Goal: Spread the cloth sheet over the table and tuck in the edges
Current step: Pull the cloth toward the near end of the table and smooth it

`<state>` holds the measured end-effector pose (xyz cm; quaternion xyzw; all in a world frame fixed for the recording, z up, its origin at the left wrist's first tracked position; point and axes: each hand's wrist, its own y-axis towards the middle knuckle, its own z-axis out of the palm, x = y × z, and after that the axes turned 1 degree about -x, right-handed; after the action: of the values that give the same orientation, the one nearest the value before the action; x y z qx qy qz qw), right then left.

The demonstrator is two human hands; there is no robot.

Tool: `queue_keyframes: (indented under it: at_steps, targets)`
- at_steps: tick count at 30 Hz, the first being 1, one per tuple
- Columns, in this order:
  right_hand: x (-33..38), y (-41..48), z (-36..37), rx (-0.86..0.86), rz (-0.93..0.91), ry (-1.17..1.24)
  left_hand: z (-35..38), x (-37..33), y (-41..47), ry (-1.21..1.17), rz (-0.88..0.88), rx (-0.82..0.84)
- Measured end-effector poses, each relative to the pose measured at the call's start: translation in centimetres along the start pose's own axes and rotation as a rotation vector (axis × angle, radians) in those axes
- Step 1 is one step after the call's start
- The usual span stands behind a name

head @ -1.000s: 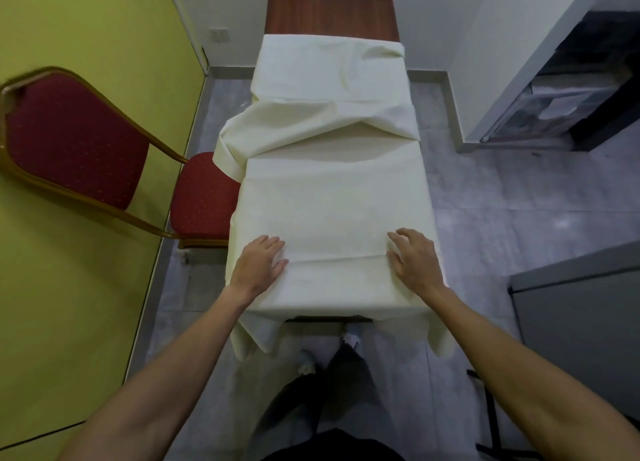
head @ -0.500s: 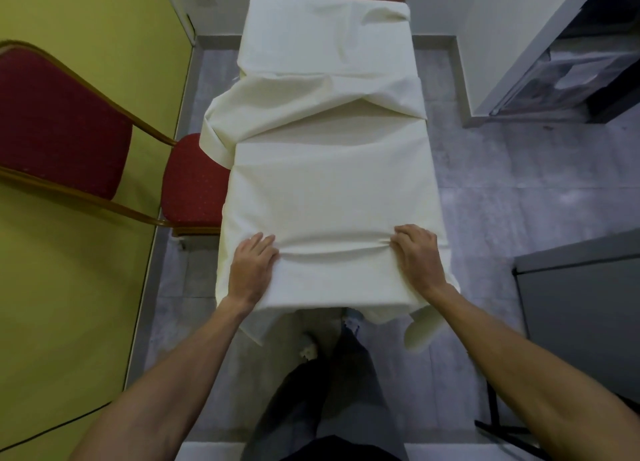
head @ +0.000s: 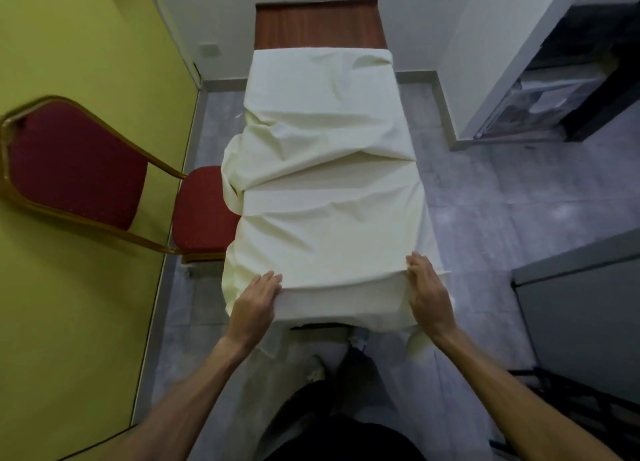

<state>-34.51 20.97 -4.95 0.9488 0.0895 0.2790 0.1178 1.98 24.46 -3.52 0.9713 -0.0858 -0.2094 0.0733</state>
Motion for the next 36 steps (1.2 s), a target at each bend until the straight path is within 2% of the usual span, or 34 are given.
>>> queue_keyframes:
  at_steps: [7,11,15,18,21,23,27,29,36]
  targets:
    - [1.1,-4.5,-0.3,-0.034,0.03,0.033,1.7,-0.5,-5.0,0.007,0.023,-0.109]
    - [-0.2,-6.4,1.2,0.092,0.031,-0.017,3.3,0.0,-6.9,0.02,-0.009,0.016]
    - [-1.1,-6.2,1.6,0.226,-0.002,-0.106,2.9,0.0,-5.9,0.04,0.048,0.085]
    - [-1.1,-4.3,0.8,0.197,0.0,-0.108,2.3,0.5,-4.2,-0.002,0.052,0.051]
    - [-1.5,-0.9,1.1,0.105,0.028,-0.141,2.7,1.5,-1.6,0.083,0.067,0.056]
    - [-2.1,1.2,1.8,0.129,0.014,-0.149,3.1,1.8,0.2,0.142,0.1,0.136]
    - [-3.5,3.3,3.3,0.339,-0.125,-0.208,4.0,2.2,2.5,0.204,0.093,0.325]
    - [-3.8,3.4,3.8,0.388,-0.148,-0.203,4.5,2.2,3.0,0.197,0.075,0.376]
    - [-3.1,4.1,4.7,0.269,-0.192,-0.237,5.5,1.0,3.4,0.084,-0.02,0.229]
